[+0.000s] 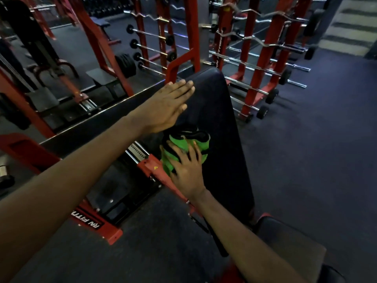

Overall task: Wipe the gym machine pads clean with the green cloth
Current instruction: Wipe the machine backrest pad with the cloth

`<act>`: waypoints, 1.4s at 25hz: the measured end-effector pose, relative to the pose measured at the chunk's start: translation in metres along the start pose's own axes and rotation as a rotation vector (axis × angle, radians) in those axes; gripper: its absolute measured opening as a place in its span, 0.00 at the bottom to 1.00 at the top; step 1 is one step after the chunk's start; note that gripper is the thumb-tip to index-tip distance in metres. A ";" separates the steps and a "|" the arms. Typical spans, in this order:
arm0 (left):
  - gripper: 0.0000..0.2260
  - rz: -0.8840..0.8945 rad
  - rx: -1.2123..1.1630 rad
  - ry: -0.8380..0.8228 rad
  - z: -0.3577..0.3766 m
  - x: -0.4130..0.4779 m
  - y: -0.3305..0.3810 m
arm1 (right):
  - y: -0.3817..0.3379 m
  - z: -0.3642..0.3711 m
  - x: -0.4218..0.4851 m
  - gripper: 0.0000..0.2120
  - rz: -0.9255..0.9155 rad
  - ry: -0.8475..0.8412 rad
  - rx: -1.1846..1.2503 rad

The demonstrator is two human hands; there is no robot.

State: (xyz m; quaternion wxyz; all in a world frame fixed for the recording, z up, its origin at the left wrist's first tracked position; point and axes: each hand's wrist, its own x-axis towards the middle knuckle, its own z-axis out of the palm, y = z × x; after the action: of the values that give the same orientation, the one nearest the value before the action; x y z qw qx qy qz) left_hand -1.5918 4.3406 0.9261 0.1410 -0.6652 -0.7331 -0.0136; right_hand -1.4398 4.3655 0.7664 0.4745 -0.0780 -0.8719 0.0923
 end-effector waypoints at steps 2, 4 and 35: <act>0.27 -0.007 0.004 -0.007 0.001 -0.001 0.001 | 0.004 0.008 -0.021 0.15 -0.049 0.005 -0.023; 0.27 -0.004 -0.011 0.014 0.005 -0.003 0.003 | 0.007 0.011 -0.033 0.14 -0.050 0.039 -0.017; 0.22 0.525 0.390 0.175 0.099 -0.058 0.029 | -0.011 0.043 -0.134 0.22 0.599 0.085 -0.173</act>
State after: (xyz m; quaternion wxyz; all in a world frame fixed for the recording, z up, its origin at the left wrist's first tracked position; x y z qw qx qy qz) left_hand -1.5775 4.3085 0.8134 0.3266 -0.7880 -0.5108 0.1068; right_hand -1.4041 4.3209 0.6369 0.4539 -0.3752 -0.7941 0.1502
